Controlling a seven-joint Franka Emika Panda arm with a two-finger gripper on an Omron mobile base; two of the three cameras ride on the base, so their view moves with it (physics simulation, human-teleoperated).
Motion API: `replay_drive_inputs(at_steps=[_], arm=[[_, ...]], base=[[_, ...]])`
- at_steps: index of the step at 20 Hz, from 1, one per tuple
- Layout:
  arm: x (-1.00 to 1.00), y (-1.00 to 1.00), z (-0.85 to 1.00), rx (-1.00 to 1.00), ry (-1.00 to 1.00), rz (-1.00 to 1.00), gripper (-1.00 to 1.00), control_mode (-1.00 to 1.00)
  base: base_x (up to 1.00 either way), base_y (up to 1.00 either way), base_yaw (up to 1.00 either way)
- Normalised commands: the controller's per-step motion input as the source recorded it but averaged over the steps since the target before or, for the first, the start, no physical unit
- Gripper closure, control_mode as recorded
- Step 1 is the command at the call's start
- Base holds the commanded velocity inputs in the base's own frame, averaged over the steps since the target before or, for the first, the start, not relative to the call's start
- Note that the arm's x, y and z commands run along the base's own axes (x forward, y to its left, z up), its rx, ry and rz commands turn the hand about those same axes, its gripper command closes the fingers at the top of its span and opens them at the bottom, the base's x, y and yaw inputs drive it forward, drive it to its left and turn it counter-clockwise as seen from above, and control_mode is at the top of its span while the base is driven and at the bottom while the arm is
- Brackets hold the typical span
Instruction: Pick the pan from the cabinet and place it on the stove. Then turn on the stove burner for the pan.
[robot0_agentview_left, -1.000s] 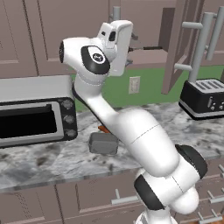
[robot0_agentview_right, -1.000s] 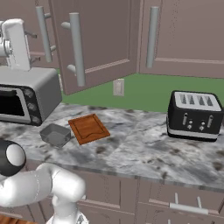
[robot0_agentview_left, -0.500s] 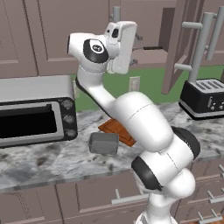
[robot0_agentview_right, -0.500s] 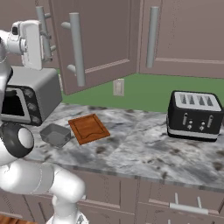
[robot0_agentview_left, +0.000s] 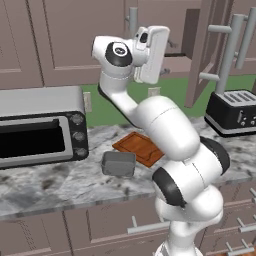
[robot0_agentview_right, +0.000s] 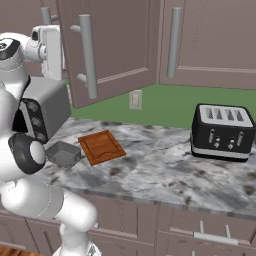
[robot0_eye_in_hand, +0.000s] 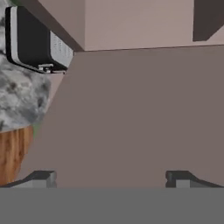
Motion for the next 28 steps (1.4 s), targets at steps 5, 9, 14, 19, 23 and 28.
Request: replay_drive_inputs(at_steps=[5,9,14,19,23,28], arm=[[-0.12,-0.46,-0.04,0.0,0.0,-0.16,-1.0,-1.0],[-0.64,-0.42,-0.05,0.0,0.0,-0.18,-1.0,-1.0],[-0.82,-0.51,-0.03,0.0,0.0,-0.2,-1.0,-1.0],[-0.49,-0.67,0.0,0.02,0.0,-0.16,-1.0,-1.0],[-0.18,-0.72,0.0,0.04,0.0,-0.08,-1.0,-1.0],[-0.08,-0.75,-0.04,0.07,0.0,-0.02,-1.0,-1.0]], base=[[0.0,0.0,0.0],[0.0,0.0,0.0],[0.0,0.0,0.0],[0.0,0.0,0.0],[0.0,0.0,0.0],[0.0,0.0,0.0]])
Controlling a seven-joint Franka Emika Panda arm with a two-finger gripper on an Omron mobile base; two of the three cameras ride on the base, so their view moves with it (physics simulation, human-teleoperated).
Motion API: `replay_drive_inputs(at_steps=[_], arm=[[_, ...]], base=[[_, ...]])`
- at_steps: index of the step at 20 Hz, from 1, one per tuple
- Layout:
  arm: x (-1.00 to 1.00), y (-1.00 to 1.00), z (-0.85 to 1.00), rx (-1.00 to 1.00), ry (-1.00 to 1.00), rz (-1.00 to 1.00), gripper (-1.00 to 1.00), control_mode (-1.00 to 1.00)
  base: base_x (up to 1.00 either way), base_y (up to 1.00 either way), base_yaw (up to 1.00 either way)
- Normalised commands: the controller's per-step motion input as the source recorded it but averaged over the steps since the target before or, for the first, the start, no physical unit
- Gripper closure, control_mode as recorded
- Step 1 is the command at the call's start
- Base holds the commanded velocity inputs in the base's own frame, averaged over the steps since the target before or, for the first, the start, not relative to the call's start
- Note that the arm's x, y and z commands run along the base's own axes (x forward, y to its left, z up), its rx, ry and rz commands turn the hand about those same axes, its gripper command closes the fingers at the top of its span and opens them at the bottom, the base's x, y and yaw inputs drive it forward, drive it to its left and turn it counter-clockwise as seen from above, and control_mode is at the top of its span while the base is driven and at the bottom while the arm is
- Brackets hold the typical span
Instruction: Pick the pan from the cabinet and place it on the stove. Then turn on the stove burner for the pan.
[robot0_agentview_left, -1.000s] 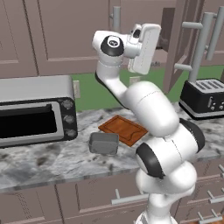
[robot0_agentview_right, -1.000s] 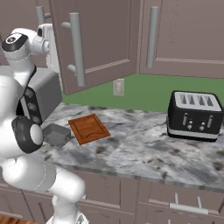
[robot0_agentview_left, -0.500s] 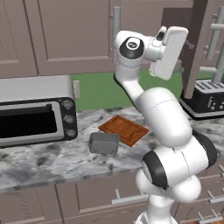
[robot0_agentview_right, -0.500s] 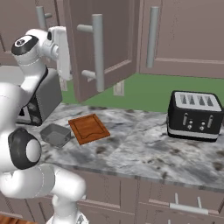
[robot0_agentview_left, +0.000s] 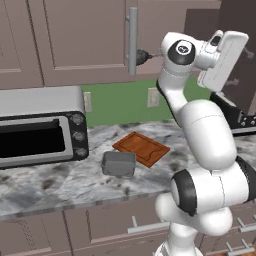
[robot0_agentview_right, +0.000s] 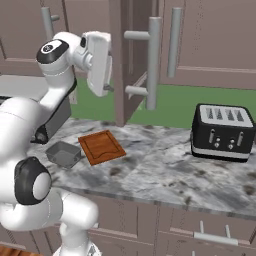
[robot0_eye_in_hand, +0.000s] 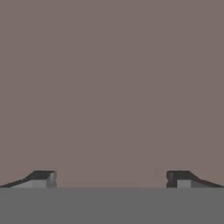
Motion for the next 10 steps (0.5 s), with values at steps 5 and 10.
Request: replay_drive_inputs(at_steps=[5,10], arm=[[-0.08,-0.3,-0.02,0.04,-0.03,-0.01,-1.0,-1.0],[-0.21,0.45,0.0,0.03,-0.12,0.0,-1.0,-1.0]], base=[[0.0,0.0,0.0],[0.0,0.0,0.0]])
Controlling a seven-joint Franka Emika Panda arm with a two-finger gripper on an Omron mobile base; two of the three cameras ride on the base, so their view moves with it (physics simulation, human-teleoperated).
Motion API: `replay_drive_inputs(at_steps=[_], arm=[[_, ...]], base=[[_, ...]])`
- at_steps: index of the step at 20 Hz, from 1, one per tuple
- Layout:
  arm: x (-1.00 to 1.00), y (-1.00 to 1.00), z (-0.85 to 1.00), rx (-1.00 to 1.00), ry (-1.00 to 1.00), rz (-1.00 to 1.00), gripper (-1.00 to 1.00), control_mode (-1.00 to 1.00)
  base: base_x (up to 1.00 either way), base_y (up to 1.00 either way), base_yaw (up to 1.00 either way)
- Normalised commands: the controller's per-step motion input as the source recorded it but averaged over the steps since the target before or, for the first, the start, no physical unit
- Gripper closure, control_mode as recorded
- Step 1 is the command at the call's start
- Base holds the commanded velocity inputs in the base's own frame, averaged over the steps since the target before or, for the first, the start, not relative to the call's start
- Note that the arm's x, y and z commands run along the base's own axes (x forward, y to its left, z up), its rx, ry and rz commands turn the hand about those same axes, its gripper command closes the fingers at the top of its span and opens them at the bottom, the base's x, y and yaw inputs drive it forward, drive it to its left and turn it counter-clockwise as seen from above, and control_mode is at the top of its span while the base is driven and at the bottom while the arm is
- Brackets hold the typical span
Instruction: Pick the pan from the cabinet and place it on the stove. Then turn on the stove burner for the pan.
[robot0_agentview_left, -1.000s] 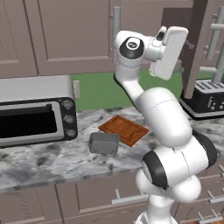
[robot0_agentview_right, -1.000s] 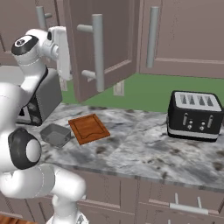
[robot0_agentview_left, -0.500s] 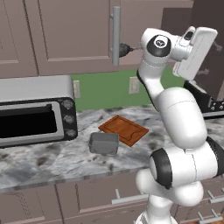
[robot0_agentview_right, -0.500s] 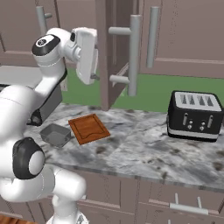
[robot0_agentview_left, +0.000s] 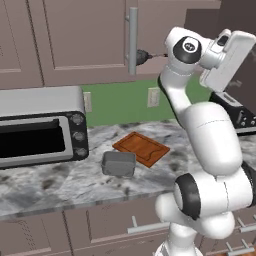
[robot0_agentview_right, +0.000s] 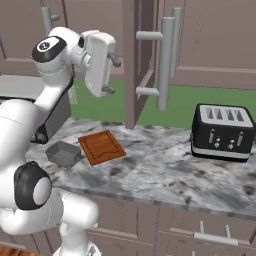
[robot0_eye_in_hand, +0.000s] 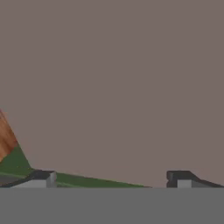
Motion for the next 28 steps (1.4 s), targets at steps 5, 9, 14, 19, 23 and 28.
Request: replay_drive_inputs(at_steps=[5,9,14,19,23,28], arm=[[-0.16,0.93,0.0,0.02,-0.24,0.02,-1.0,-1.0],[-0.01,0.94,0.0,0.04,-0.37,0.05,-1.0,-1.0],[0.0,0.75,0.0,0.09,-0.46,0.08,-1.0,-1.0],[0.01,0.51,0.0,0.11,-0.51,0.15,-1.0,-1.0],[0.0,0.25,-0.05,0.03,-0.57,0.26,-1.0,-1.0],[0.02,0.09,-0.13,0.0,-0.61,0.31,-1.0,-1.0]], base=[[0.0,0.0,0.0],[0.0,0.0,0.0],[0.0,0.0,0.0],[0.0,0.0,0.0],[0.0,0.0,0.0],[0.0,0.0,0.0]])
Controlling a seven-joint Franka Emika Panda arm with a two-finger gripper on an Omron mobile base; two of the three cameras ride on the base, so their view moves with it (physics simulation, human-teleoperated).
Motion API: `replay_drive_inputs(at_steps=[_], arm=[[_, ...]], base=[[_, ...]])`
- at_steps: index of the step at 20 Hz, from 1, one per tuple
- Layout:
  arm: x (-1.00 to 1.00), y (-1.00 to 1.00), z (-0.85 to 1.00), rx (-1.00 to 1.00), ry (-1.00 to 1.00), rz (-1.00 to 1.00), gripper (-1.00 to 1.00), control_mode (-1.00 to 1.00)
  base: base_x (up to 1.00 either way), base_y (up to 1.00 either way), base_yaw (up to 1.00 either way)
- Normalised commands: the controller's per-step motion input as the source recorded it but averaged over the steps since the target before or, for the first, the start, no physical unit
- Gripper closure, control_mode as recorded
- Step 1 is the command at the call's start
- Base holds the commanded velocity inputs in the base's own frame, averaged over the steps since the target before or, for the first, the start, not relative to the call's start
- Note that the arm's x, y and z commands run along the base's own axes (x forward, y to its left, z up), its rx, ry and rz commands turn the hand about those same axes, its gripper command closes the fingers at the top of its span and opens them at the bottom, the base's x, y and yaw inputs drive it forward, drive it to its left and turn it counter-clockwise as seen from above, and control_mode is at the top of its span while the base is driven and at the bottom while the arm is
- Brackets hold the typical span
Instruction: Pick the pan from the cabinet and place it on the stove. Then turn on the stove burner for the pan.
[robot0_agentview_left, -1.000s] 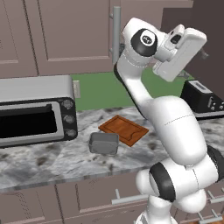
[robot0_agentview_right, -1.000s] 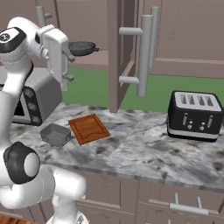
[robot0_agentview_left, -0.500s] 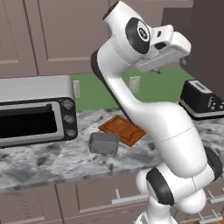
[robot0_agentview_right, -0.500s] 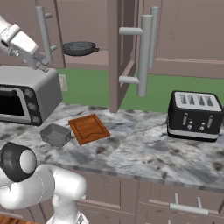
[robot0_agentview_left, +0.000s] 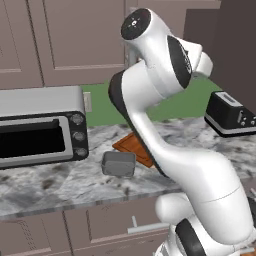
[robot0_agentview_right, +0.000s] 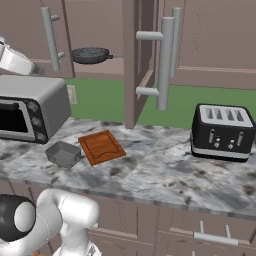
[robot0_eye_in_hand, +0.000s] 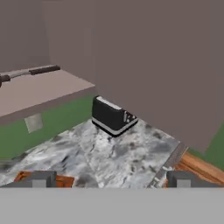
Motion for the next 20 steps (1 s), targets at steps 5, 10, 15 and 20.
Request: replay_drive_inputs(at_steps=[5,10,15,20], arm=[[0.09,0.24,-0.05,0.0,-0.51,0.3,-1.0,-1.0],[0.21,0.24,0.0,0.0,-0.43,0.24,-1.0,-1.0],[0.31,0.29,0.0,0.0,-0.38,0.15,-1.0,-1.0],[0.46,0.26,0.0,0.0,-0.22,0.02,-1.0,-1.0]], base=[[0.0,0.0,0.0],[0.0,0.0,0.0],[0.0,0.0,0.0],[0.0,0.0,0.0]])
